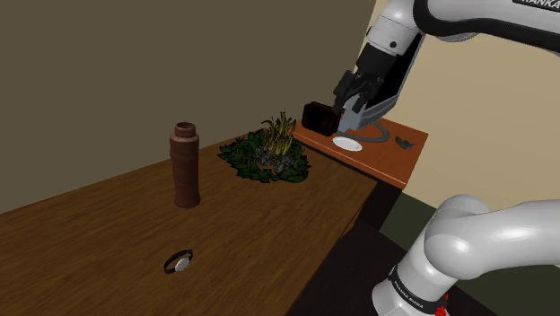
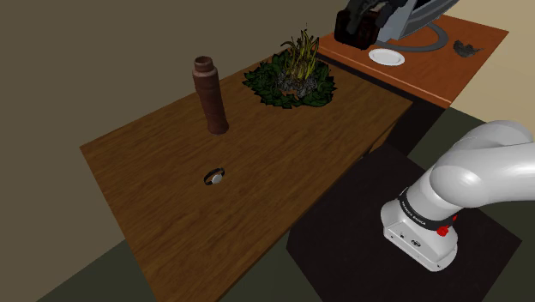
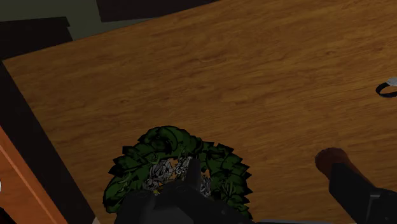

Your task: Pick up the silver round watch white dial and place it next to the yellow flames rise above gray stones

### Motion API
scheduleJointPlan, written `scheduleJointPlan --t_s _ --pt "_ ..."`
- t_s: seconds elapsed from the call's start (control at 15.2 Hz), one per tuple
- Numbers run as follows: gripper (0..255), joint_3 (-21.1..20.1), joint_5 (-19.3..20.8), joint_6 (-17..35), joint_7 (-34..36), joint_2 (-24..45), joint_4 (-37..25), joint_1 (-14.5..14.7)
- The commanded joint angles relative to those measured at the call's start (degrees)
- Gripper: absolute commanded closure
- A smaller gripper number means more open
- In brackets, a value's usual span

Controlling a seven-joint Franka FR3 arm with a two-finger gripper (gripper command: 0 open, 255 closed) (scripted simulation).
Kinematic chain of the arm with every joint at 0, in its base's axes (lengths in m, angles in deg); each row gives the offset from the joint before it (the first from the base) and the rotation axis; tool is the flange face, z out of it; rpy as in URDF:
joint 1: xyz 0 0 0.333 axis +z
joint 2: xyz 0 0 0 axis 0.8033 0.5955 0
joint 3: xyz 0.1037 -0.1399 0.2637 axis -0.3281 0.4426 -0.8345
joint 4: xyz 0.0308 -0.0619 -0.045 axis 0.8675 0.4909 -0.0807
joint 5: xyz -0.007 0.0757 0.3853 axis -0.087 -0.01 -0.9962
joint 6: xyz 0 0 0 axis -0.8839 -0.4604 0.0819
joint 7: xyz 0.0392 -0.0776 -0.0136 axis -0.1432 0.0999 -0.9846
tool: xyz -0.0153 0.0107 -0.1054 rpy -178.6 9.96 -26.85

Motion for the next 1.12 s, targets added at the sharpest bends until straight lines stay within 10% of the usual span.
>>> scheduleJointPlan --t_s 0.0,1.06 --pt "0 0.0 0.0 0.0 0.0 0.0 0.0 0.0" --pt "0 -9.71 -7.67 18.83 6.11 22.07 3.06 4.99"
